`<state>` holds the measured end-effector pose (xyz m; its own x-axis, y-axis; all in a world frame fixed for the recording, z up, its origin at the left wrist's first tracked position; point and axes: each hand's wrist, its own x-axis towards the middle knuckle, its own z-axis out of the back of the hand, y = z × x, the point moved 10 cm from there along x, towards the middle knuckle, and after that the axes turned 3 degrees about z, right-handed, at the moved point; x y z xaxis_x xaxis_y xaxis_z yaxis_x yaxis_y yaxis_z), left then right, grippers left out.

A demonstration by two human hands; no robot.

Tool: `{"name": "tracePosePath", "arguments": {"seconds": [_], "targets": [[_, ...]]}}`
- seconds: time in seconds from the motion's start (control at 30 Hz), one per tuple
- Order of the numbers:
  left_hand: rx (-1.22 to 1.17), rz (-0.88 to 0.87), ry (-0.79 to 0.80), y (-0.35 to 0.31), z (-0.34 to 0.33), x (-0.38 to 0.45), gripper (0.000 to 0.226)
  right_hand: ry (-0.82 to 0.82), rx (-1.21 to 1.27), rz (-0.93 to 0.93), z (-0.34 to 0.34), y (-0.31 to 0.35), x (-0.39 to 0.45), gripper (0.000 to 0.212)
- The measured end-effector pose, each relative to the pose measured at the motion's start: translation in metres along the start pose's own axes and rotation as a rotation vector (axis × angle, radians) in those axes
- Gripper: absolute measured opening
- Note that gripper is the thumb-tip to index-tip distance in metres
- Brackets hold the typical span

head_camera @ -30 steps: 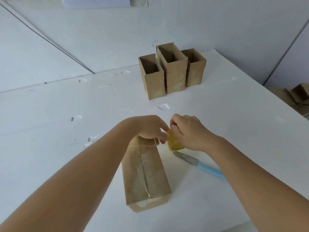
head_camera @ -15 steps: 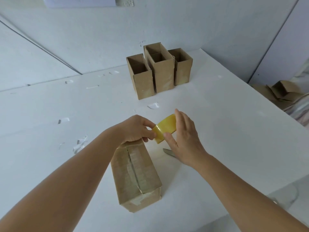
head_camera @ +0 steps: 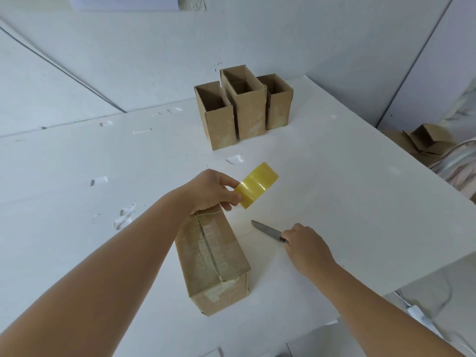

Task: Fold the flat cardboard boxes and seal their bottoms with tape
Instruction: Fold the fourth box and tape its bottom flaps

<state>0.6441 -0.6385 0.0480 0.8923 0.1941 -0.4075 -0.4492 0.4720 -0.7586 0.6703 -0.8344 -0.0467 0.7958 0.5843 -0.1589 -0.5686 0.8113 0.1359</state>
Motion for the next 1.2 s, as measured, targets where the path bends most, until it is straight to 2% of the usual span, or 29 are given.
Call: {"name": "tracePosePath", "arguments": {"seconds": [0.1, 0.23, 0.37, 0.5, 0.8, 1.2], "targets": [[-0.001, 0.004, 0.002, 0.001, 0.0, 0.0, 0.015, -0.027, 0.079, -0.018, 0.022, 0.005, -0.001, 0.026], [0.046, -0.015, -0.02, -0.002, 0.002, -0.001, 0.015, -0.103, 0.264, 0.037, 0.067, 0.021, -0.02, 0.014], [0.061, -0.038, -0.037, -0.003, 0.002, -0.002, 0.017, -0.128, 0.322, 0.019, 0.104, 0.032, -0.041, 0.022], [0.09, -0.085, -0.038, -0.008, 0.003, -0.005, 0.018, -0.18, 0.191, 0.022, 0.131, 0.053, -0.048, 0.023], [0.069, -0.106, -0.073, -0.009, 0.008, -0.003, 0.022, -0.153, -0.073, 0.014, 0.158, 0.078, -0.054, 0.017], [0.03, -0.142, -0.078, -0.009, 0.007, 0.002, 0.022, -0.133, -0.109, 0.094, 0.152, 0.1, -0.039, 0.016]]}}
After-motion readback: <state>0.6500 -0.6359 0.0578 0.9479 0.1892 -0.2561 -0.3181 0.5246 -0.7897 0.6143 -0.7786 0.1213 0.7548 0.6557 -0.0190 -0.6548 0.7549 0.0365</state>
